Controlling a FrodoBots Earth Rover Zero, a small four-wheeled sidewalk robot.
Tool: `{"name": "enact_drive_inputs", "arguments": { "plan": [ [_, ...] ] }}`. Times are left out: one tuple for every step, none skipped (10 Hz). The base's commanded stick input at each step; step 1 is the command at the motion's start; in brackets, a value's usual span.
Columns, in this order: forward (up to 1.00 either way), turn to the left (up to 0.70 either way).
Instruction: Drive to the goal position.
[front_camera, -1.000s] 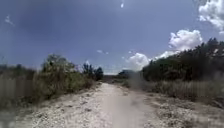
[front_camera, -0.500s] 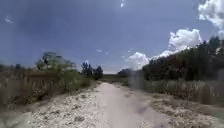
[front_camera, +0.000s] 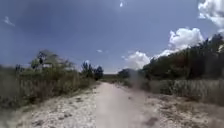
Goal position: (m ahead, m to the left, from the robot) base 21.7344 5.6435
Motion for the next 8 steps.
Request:
{"name": "enact_drive_inputs", "arguments": {
  "plan": [
    [0.85, -0.01],
    [0.85, -0.01],
    [0.85, -0.01],
    [0.85, -0.01],
    [0.85, -0.01],
    [0.85, -0.01],
    [0.85, -0.01],
    [0.85, -0.01]
  ]
}}
